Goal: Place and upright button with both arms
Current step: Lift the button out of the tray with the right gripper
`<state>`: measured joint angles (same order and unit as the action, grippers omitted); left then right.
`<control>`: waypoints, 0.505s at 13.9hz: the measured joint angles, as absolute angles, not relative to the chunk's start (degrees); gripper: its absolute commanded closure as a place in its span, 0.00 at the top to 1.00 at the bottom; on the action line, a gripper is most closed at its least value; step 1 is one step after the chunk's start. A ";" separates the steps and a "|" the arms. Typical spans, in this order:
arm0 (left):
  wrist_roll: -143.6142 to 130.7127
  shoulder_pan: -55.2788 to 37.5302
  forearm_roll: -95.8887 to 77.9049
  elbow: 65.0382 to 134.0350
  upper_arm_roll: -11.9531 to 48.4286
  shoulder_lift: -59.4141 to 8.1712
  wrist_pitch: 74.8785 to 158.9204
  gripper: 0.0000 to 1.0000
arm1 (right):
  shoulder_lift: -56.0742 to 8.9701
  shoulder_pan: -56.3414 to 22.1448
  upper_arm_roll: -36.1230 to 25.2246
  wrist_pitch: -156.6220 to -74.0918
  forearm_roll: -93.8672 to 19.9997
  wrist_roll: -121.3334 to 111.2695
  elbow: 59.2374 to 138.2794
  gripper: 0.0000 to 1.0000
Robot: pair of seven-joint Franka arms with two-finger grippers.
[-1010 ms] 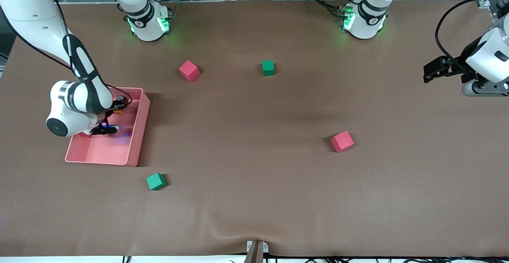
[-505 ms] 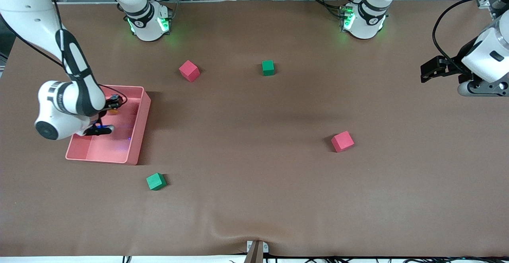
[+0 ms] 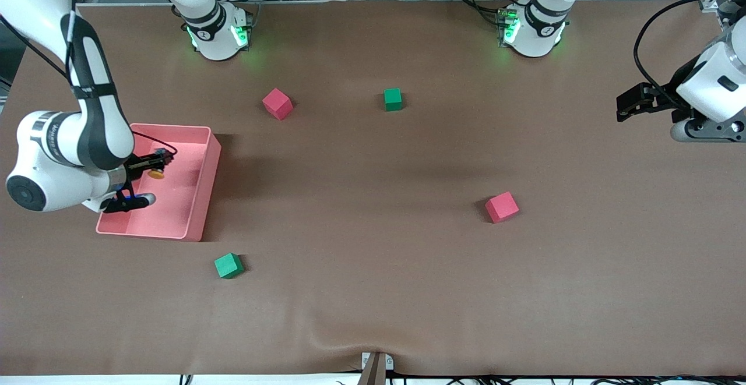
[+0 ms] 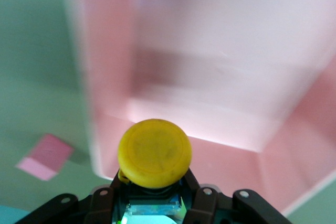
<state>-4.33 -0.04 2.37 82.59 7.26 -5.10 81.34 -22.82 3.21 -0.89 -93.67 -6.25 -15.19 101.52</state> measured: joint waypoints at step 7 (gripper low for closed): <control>-4.33 0.40 2.37 82.58 7.08 -8.10 83.33 1.00 | -20.99 -14.73 -0.01 -93.60 -10.24 -14.51 95.31 0.06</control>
